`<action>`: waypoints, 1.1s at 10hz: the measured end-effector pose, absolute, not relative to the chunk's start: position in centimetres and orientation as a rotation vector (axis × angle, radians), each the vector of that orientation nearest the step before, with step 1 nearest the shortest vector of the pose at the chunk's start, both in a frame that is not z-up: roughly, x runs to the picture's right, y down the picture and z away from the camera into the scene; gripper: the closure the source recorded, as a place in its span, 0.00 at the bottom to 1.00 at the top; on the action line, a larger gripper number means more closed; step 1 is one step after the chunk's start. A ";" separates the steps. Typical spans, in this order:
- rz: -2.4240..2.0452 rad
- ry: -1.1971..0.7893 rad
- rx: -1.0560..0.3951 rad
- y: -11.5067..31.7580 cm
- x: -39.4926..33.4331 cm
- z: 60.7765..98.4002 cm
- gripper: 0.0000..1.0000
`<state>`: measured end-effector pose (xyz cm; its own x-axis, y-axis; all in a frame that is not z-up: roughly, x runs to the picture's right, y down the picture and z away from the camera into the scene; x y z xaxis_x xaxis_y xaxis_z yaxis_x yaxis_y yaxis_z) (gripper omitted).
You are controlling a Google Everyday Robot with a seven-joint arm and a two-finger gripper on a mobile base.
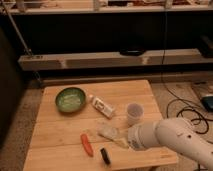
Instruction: Knock the eraser over
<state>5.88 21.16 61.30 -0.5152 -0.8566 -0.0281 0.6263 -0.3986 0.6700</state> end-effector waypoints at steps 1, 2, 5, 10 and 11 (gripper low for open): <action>-2.003 -0.770 0.447 21.5 5.9 61.8 1.00; -1.997 -0.800 0.414 22.1 5.9 62.7 1.00; -1.978 -0.862 0.343 23.6 5.5 65.2 1.00; -1.901 -0.897 0.275 25.2 6.1 68.6 1.00; -1.887 -0.908 0.278 25.5 6.0 69.0 1.00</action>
<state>5.96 25.47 69.01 -0.4892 -0.8512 0.1902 0.6795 -0.2352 0.6950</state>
